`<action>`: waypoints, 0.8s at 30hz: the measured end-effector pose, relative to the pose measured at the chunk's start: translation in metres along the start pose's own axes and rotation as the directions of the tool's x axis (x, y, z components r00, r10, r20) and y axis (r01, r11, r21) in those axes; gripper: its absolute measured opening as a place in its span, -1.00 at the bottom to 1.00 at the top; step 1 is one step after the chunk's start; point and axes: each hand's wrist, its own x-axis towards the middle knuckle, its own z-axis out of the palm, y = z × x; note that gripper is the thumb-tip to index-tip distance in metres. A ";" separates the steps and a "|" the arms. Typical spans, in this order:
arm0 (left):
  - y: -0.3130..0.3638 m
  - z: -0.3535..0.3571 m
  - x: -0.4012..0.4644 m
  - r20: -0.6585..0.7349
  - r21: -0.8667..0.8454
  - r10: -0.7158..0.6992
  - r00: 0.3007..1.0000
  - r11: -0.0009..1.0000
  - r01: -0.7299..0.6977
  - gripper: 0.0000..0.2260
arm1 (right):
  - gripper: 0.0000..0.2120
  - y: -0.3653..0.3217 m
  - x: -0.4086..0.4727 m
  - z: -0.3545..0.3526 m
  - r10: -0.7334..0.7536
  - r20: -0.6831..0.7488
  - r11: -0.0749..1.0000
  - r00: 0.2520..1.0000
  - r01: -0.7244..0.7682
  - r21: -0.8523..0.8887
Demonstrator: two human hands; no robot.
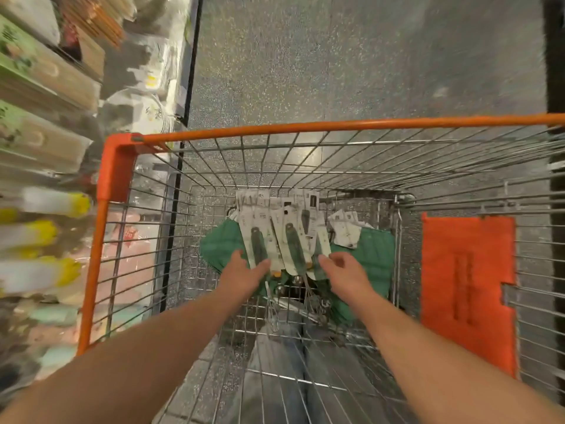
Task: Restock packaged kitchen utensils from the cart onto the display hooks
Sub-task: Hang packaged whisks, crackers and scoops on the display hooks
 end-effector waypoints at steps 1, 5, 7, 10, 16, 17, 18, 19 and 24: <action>-0.001 0.001 0.008 -0.015 -0.027 -0.002 1.000 1.000 0.002 -0.21 | -0.51 -0.002 0.004 0.003 -0.004 0.011 1.000 1.000 0.004 -0.013; -0.001 0.002 0.026 -0.063 -0.087 -0.026 0.998 0.996 0.020 -0.29 | -0.55 -0.008 0.017 0.020 -0.047 0.074 0.994 0.996 0.054 -0.095; 0.000 0.005 0.030 -0.069 -0.108 -0.030 0.997 0.994 0.022 -0.34 | -0.48 -0.010 0.022 0.032 -0.058 0.099 0.989 0.993 0.070 -0.127; -0.001 0.013 0.036 -0.098 -0.142 -0.045 0.994 0.989 0.031 -0.48 | -0.34 -0.012 0.026 0.053 -0.077 0.061 0.990 0.995 0.084 -0.111; 0.000 0.020 0.030 -0.125 -0.239 0.031 0.992 0.969 -0.060 -0.73 | -0.57 -0.008 0.023 0.065 -0.009 0.005 0.994 1.000 0.009 -0.106; -0.001 0.018 0.029 -0.125 -0.237 0.050 0.991 0.968 -0.079 -0.74 | -0.62 -0.006 0.023 0.065 -0.011 0.009 0.993 1.000 0.012 -0.115; -0.001 0.015 0.029 -0.123 -0.237 0.065 0.990 0.967 -0.093 -0.74 | -0.64 -0.005 0.024 0.065 -0.016 0.009 0.992 1.000 0.017 -0.129; -0.002 0.012 0.029 -0.124 -0.241 0.075 0.989 0.965 -0.103 -0.73 | -0.64 -0.004 0.024 0.065 -0.022 0.007 0.991 1.000 0.023 -0.135; -0.015 0.003 0.036 -0.039 -0.341 0.045 0.998 0.938 -0.055 -0.59 | -0.46 -0.003 0.027 0.071 0.000 0.013 0.999 1.000 0.001 -0.052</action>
